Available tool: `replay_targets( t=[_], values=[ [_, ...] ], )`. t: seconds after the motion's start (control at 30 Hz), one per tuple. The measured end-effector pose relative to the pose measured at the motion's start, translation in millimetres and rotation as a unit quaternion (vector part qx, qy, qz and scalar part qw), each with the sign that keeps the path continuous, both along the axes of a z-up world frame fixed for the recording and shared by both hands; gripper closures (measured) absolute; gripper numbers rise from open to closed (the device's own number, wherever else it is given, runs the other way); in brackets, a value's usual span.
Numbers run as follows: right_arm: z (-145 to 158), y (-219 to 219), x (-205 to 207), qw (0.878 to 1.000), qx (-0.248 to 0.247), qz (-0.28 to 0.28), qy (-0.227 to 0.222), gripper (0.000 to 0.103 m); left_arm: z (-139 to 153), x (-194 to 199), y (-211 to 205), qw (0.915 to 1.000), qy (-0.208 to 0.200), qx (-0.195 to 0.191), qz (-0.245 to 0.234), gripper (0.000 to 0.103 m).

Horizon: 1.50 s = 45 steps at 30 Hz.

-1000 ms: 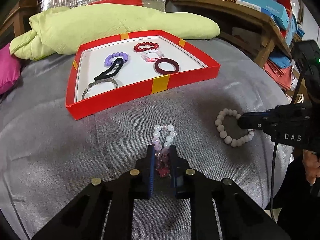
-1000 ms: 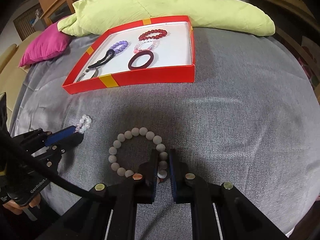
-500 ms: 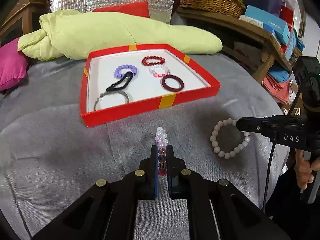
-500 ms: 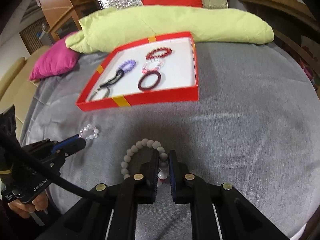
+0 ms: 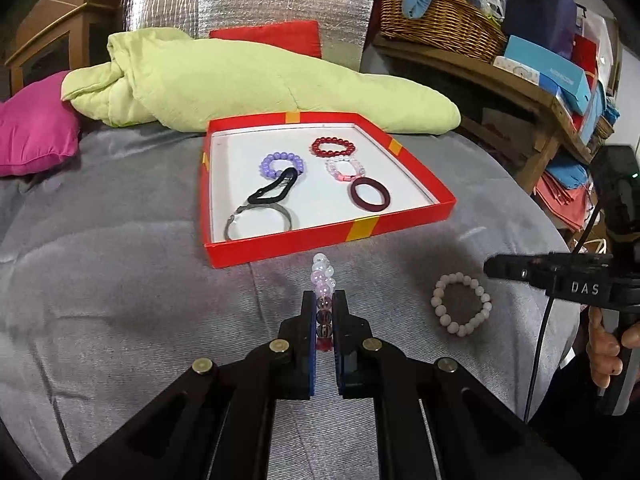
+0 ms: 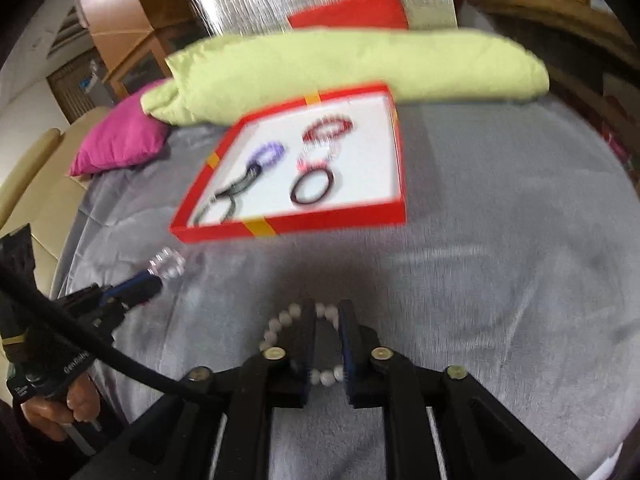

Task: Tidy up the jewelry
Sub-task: 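Lift both bracelets and carry them toward the red box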

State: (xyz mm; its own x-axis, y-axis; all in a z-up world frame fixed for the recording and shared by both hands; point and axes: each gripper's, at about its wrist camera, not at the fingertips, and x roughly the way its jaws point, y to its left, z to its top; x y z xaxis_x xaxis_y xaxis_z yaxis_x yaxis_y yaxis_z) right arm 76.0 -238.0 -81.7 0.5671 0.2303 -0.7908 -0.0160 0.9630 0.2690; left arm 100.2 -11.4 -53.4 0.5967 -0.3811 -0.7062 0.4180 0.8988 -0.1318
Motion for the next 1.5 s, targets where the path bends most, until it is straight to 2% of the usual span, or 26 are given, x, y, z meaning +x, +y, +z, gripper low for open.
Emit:
replay_targets(
  t=[0.03, 0.07, 0.17, 0.27, 0.33, 0.37, 0.43, 0.63, 0.87, 1.13, 1.5],
  values=[
    [-5, -2, 1, 1.000, 0.000, -0.006, 0.013, 0.058, 0, 1, 1, 1.0000, 0.002, 0.001, 0.003, 0.095],
    [-7, -4, 1, 1.000, -0.001, -0.008, 0.017, 0.055, 0, 1, 2, 1.0000, 0.002, 0.001, 0.005, 0.095],
    [-12, -5, 0, 1.000, -0.021, -0.007, 0.015, 0.055, 1, 1, 4, 1.0000, 0.002, -0.003, 0.009, 0.095],
    [-22, 0, 2, 0.999, -0.032, 0.002, 0.034, 0.063, 3, -1, 3, 1.0000, -0.003, -0.002, 0.008, 0.095],
    [-26, 8, 3, 0.997, -0.068, 0.006, 0.037, 0.074, 4, -2, 2, 0.9999, -0.007, 0.002, 0.008, 0.095],
    [-26, 10, 3, 0.996, -0.079, 0.008, 0.033, 0.077, 4, -3, 2, 0.9999, -0.008, 0.003, 0.008, 0.095],
    [-27, 12, 4, 0.996, -0.080, 0.016, 0.031, 0.092, 4, -2, 3, 0.9999, -0.008, 0.005, 0.012, 0.095],
    [-21, 16, 3, 0.997, -0.080, 0.012, 0.008, 0.092, 4, 1, 10, 0.9994, -0.004, 0.014, 0.031, 0.095],
    [4, 23, -3, 0.997, -0.051, 0.016, -0.060, 0.092, 9, -1, 13, 0.9988, -0.018, 0.025, 0.037, 0.095],
    [29, 34, -12, 0.990, -0.021, 0.021, -0.139, 0.092, 12, -1, 15, 0.9984, -0.025, 0.025, 0.043, 0.095],
    [35, 40, -15, 0.987, -0.004, 0.026, -0.156, 0.092, 16, 0, 11, 0.9981, -0.031, 0.021, 0.048, 0.095]
  ],
)
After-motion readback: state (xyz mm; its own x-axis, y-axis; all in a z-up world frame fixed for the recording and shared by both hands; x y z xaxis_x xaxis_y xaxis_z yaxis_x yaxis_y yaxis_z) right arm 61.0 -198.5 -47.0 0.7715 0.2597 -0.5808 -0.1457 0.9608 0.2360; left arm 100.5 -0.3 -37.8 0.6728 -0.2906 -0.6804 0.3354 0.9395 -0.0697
